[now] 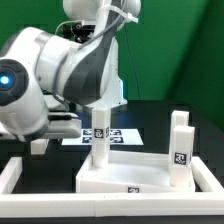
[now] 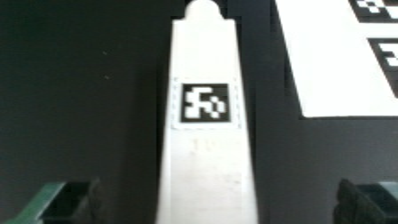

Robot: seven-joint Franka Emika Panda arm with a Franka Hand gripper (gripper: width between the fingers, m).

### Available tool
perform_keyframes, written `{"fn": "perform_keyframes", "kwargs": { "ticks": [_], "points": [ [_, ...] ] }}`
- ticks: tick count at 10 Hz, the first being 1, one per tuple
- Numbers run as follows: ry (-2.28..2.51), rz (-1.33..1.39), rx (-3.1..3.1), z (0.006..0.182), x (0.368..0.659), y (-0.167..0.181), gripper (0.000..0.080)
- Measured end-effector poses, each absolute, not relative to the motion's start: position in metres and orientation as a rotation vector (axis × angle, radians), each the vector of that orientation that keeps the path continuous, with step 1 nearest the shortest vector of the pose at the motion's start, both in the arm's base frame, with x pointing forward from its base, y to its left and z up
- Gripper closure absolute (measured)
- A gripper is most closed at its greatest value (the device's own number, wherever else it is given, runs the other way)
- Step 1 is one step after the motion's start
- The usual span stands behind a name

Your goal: Assemble desk

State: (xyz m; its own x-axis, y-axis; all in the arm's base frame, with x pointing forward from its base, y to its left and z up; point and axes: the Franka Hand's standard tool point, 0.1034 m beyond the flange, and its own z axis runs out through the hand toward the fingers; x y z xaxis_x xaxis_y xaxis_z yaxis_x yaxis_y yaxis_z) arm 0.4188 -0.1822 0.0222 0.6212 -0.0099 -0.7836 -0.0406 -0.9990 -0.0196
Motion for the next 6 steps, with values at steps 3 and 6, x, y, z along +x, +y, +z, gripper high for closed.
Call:
{"fn": "perform_keyframes", "kwargs": {
  "ticks": [3,6],
  "points": [
    [0.047,1.347,-2.802,0.0171,0.4151,-0.1863,0.0151],
    [0.055,1.352,-2.797,0.0167,0.4126,-0.1877,0.0198]
  ]
}}
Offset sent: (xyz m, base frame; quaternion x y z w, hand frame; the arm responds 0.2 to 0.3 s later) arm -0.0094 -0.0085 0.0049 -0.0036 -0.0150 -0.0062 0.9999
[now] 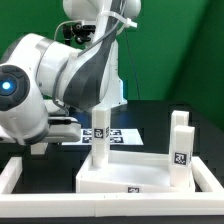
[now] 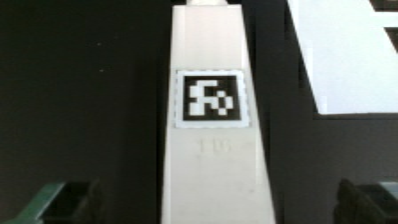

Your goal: Assemble desk

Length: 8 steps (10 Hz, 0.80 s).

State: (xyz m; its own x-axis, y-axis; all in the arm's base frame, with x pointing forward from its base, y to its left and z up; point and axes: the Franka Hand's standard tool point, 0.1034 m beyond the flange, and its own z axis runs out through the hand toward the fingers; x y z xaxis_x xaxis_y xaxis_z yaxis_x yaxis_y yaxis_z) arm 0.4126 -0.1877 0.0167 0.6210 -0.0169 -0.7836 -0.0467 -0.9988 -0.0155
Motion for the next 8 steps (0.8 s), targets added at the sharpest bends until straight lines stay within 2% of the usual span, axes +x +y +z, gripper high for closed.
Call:
{"fn": "perform_keyframes", "kwargs": {
  "ticks": [1,2,3,4,8],
  "points": [
    [0.055,1.352,-2.797,0.0167,0.4125,-0.1877,0.0198],
    [0.055,1.352,-2.797,0.0167,0.4125,-0.1878,0.0378],
    [0.055,1.352,-2.797,0.0167,0.4125,-0.1878,0.0378],
    [0.055,1.352,-2.797,0.0167,0.4125,-0.1878,0.0513],
    [0.056,1.352,-2.797,0.0167,0.4125,-0.1879,0.0512]
  ]
}}
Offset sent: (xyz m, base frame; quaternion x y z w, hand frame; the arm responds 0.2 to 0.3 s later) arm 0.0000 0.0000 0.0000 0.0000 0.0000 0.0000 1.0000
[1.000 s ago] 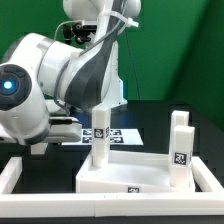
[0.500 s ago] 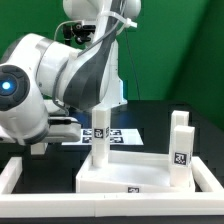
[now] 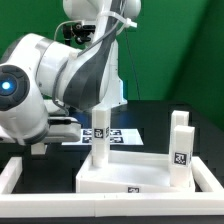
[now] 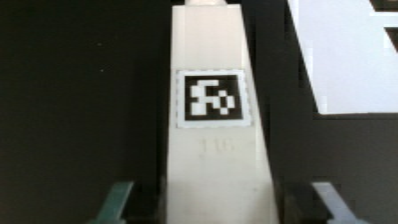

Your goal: Assemble desk

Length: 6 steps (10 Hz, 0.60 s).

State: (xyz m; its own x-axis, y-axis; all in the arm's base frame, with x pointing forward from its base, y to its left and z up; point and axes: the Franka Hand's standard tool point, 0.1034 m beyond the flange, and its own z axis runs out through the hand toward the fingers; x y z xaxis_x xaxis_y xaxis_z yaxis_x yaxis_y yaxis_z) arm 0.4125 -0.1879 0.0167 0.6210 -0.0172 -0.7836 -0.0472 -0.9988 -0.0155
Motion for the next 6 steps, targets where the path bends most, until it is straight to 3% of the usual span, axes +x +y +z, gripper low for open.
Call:
{"fn": "perform_keyframes", "kwargs": {
  "ticks": [2,6],
  "points": [
    [0.051,1.369,-2.785,0.023,0.414,-0.188,0.0512],
    [0.005,1.325,-2.791,0.118,0.458,-0.174,0.0512]
  ]
}}
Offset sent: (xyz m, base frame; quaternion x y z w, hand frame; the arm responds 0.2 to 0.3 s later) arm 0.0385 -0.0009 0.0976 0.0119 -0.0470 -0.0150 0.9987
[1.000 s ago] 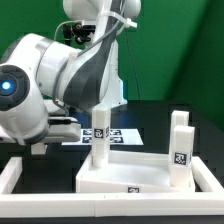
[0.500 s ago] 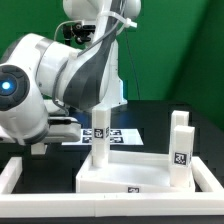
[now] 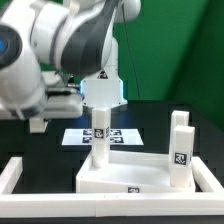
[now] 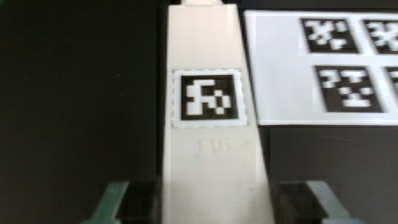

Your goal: Assemble desk

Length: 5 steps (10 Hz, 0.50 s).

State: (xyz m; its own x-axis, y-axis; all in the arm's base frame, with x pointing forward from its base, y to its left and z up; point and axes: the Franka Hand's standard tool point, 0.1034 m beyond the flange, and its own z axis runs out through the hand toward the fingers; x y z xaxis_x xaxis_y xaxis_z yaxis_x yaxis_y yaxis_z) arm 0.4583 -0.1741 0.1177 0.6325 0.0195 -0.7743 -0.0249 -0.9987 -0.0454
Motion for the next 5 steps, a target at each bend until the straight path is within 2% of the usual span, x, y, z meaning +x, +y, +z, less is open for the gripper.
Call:
{"fn": "perform_keyframes", "kwargs": {
  "ticks": [1,3,5],
  "points": [
    [-0.013,1.312,-2.810,0.122,0.463,-0.173,0.0512],
    [-0.012,1.285,-2.826,0.118,0.464,-0.176,0.0511],
    [-0.031,1.128,-2.926,0.115,0.483,-0.174,0.0511]
  ]
}}
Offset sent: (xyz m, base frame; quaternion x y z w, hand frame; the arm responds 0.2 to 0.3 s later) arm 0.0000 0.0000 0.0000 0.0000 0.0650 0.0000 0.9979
